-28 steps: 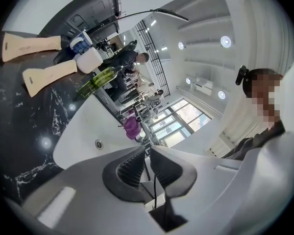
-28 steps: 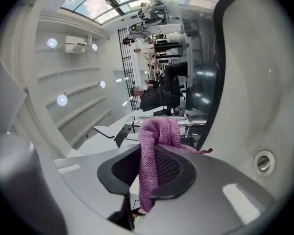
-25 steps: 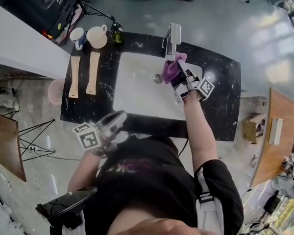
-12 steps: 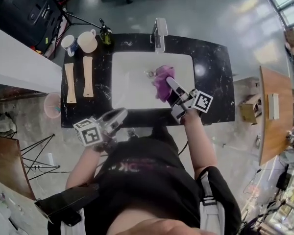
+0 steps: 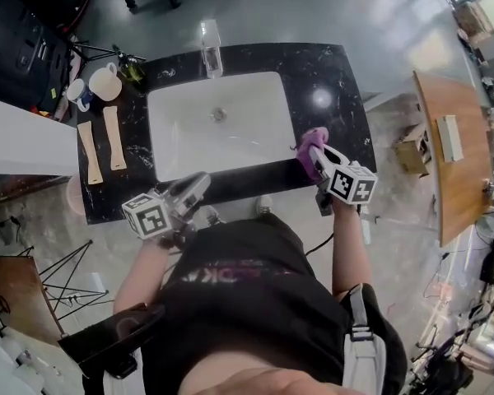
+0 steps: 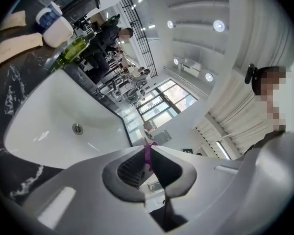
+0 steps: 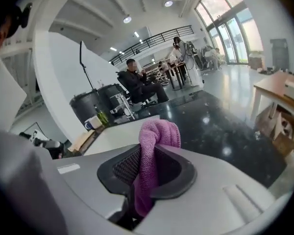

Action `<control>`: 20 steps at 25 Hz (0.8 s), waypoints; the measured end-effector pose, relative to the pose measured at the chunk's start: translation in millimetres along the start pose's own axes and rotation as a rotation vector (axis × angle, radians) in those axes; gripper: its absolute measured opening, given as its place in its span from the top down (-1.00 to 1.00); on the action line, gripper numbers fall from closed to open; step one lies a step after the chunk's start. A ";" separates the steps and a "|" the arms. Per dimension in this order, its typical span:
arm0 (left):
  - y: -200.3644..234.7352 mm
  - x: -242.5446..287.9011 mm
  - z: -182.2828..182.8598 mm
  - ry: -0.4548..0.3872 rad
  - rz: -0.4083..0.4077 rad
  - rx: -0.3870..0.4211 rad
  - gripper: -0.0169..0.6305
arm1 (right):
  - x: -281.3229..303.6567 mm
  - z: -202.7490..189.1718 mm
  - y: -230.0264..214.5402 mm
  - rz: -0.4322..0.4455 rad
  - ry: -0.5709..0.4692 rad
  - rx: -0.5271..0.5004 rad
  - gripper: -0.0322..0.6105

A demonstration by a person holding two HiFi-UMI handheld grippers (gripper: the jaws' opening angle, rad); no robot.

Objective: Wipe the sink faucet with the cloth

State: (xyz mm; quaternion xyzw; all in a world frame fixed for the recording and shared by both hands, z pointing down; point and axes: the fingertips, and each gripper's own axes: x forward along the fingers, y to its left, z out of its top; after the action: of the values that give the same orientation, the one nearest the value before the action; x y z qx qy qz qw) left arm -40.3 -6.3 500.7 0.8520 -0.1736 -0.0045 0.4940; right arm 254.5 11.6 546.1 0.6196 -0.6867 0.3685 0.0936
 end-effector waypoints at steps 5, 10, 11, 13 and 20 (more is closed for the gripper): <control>-19.7 33.0 -21.5 -0.028 0.046 -0.005 0.85 | 1.9 -18.4 -57.1 -0.142 0.181 -0.268 0.66; -30.8 50.0 -42.2 -0.064 0.105 -0.016 0.85 | 14.4 -43.1 -77.8 -0.152 0.256 -0.380 0.66; -32.3 51.9 -46.4 -0.075 0.117 -0.019 0.85 | 14.8 -44.8 -78.1 -0.138 0.251 -0.378 0.66; -35.1 55.4 -54.5 -0.095 0.147 -0.018 0.85 | 15.5 -46.3 -77.6 -0.107 0.240 -0.364 0.66; -42.1 60.6 -67.3 -0.156 0.225 -0.014 0.85 | 15.7 -47.1 -76.2 -0.029 0.202 -0.325 0.62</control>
State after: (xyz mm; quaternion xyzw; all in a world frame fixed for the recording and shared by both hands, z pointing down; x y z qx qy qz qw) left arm 41.0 51.0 509.6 0.8207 -0.3059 -0.0166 0.4824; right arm 305.8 31.7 618.5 0.5661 -0.7152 0.3117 0.2662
